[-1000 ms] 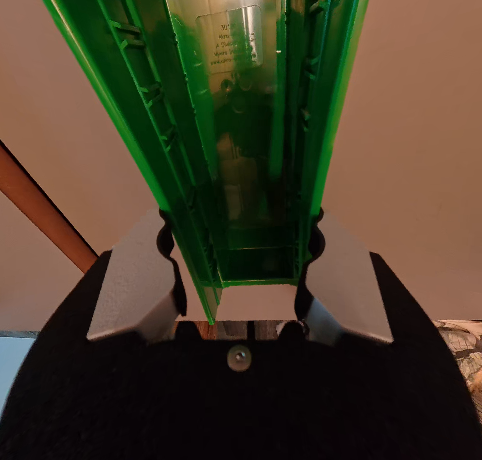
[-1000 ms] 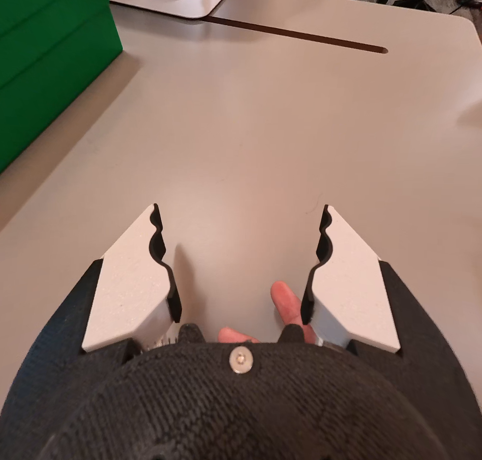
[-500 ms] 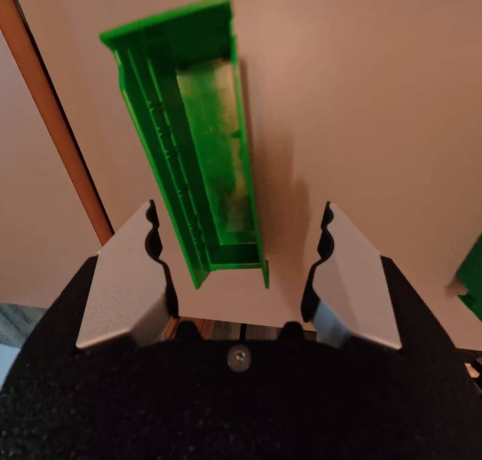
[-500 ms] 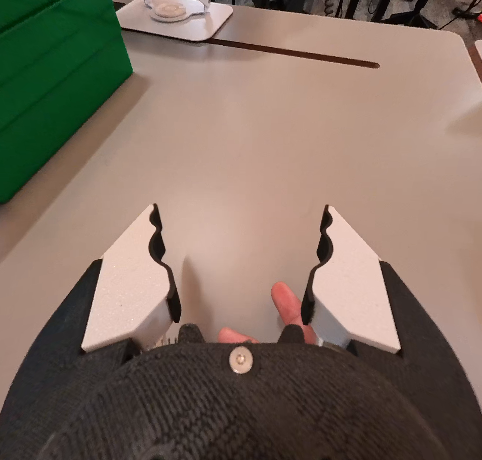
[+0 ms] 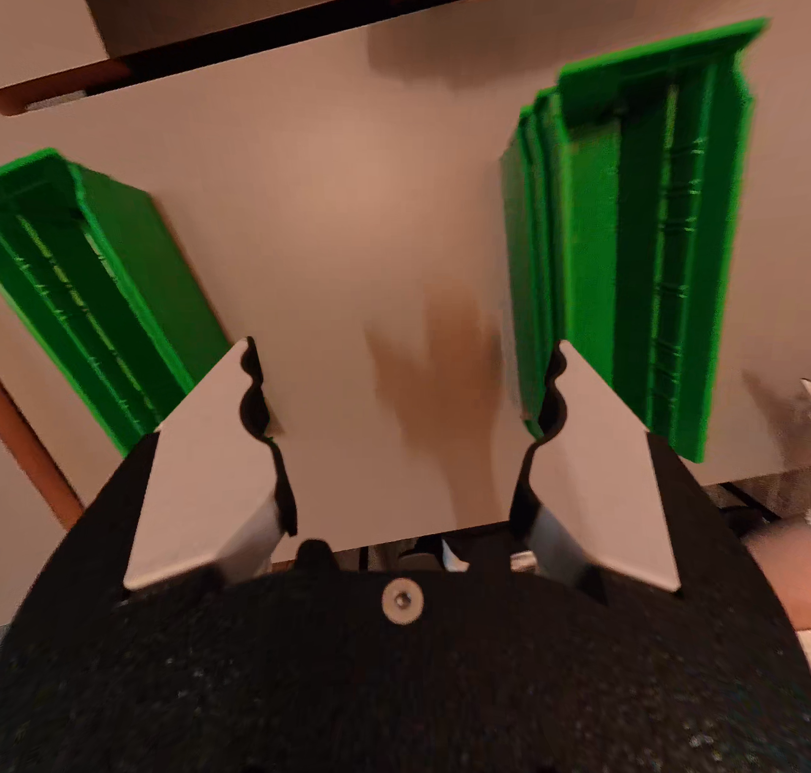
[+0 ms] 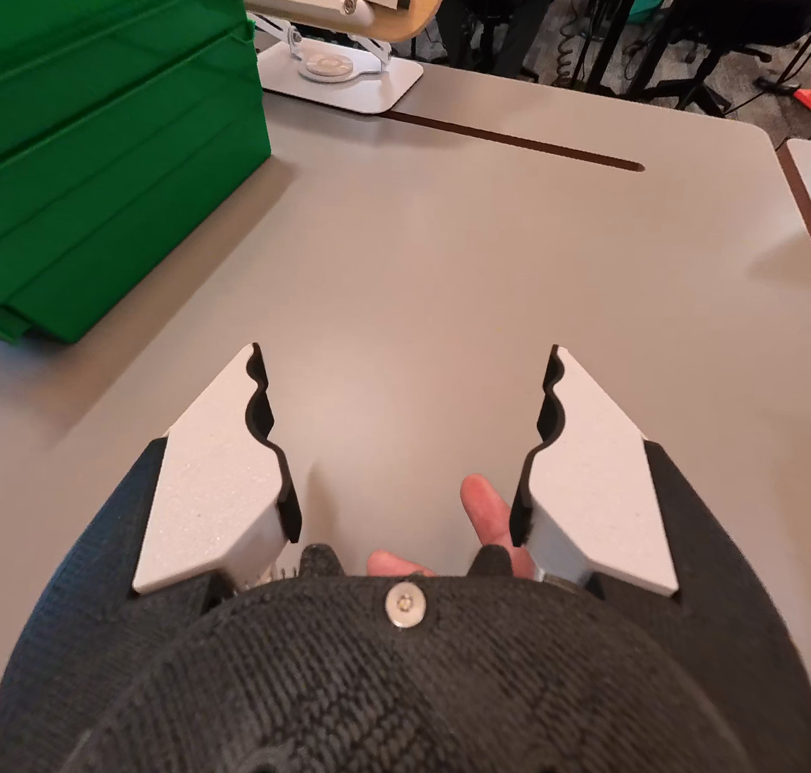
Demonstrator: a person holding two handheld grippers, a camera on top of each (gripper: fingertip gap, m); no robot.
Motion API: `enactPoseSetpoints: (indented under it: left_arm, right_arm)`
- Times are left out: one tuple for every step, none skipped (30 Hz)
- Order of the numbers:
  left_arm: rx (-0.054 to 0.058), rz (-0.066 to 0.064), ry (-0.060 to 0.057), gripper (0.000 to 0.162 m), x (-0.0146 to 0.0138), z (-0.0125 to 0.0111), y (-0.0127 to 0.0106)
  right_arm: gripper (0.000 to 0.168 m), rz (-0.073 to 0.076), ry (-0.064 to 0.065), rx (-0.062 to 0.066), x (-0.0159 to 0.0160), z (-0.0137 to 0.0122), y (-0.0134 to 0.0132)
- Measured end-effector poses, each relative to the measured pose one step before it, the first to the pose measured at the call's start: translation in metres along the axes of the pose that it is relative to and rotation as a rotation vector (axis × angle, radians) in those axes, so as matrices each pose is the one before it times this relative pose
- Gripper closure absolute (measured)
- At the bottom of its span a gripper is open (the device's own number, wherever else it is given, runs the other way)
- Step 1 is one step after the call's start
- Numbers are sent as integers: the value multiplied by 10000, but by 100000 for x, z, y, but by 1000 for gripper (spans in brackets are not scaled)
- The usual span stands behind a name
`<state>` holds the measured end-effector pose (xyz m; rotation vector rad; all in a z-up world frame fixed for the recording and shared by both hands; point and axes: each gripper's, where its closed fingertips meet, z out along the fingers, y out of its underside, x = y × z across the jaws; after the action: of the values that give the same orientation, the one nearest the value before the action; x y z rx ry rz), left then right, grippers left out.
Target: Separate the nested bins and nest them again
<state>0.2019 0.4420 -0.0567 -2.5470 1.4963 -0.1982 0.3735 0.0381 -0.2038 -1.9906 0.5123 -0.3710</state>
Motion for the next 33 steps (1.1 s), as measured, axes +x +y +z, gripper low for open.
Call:
enactPoseSetpoints:
  left_arm:
    - [103, 2, 196, 36, 1338, -110, 31]
    - [119, 10, 261, 35, 1428, -36, 31]
    - [9, 14, 197, 35, 1330, 56, 196]
    - [-31, 39, 67, 34, 1151, 125, 214]
    - [-31, 127, 89, 34, 1165, 136, 211]
    - [-18, 179, 113, 34, 1173, 137, 178]
    - [11, 116, 70, 33, 1031, 149, 104]
    - [-72, 74, -3, 32, 848, 122, 185]
    - [-45, 97, -33, 31, 718, 99, 151]
    - [-65, 92, -87, 30, 526, 75, 146]
    - [-29, 59, -106, 30, 403, 84, 88]
    - [25, 26, 6, 29, 456, 98, 3]
    - [19, -34, 74, 28, 448, 130, 22]
    - [-4, -27, 80, 27, 366, 137, 70]
    - [-21, -23, 56, 26, 246, 142, 84]
    - [-57, -30, -24, 26, 56, 117, 98]
    - [-58, -1, -75, 25, -91, 70, 4]
    - [24, 22, -67, 25, -128, 23, -210]
    - [89, -16, -30, 25, -112, 4, -312]
    - [75, -48, 51, 25, 1, 28, -216]
    - [37, -95, 88, 25, 56, 95, -95]
    - [0, -129, 86, 25, 69, 164, 25]
    - [-37, -119, 87, 24, 78, 214, 107]
    - [-56, -125, 47, 23, 59, 277, 173]
    - [-78, -76, 32, 22, 120, 318, 208]
    - [-130, 13, 38, 22, 237, 329, 311]
    - [-157, 47, 5, 22, 277, 327, 346]
    - [-122, 57, -65, 20, 227, 314, 271]
    - [-101, 94, -62, 19, 292, 278, 231]
    - [-94, 80, -92, 17, 252, 231, 195]
    - [-46, 60, -131, 15, 215, 214, 101]
    - [-18, 54, -113, 14, 233, 192, 22]
    - [-27, 23, -79, 12, 253, 208, 24]
  right_arm:
    - [43, -22, 58, -32, 72, -116, 23]
    - [42, -28, 80, -3, 116, -141, -38]
    - [42, -21, 84, 18, 111, -197, -67]
    - [41, -12, 61, 38, 64, -214, -114]
    - [40, -4, 39, 55, 22, -217, -109]
    - [39, -7, 26, 37, -9, -205, -43]
    - [39, -18, 22, 1, -37, -182, 59]
    - [39, -37, 23, -21, -27, -152, 134]
    - [38, -61, 28, -43, -12, -132, 169]
    - [38, -67, 53, -60, 33, -125, 217]
    - [37, -52, 82, -59, 90, -134, 212]
    - [37, -53, 64, -55, 92, -146, 172]
    - [37, -42, 53, -31, 77, -181, 134]
    - [37, -8, 71, 1, 127, -202, 72]
    - [37, 5, 56, 25, 121, -219, 47]
    - [37, -4, 23, 10, 91, -202, 78]
    - [37, -16, 34, -2, 137, -175, 78]
    - [37, 0, 72, 9, 250, -148, 52]
    - [37, 17, 62, 11, 258, -103, 55]
    - [37, 50, 30, -19, 224, -57, 113]
    - [37, 81, 26, -26, 232, -54, 134]
    - [37, 81, 27, 0, 228, -28, 91]
    - [38, 67, 18, 10, 223, -23, 54]
    - [38, 61, 14, -12, 200, -14, 56]
    - [38, 50, 8, 2, 174, -27, 11]
    - [38, 49, 6, 37, 142, -22, -54]
    - [38, 53, -6, 29, 85, -16, -21]
    - [38, 49, -12, -6, 44, 16, 52]
    - [38, 31, -19, -33, 4, 43, 85]
    - [38, 3, -11, -20, -12, 50, 30]
    - [38, -7, 1, 3, -6, 39, -46]
    - [38, -8, -9, 25, -48, 15, -105]
    - [38, -1, -22, 31, -85, 24, -105]
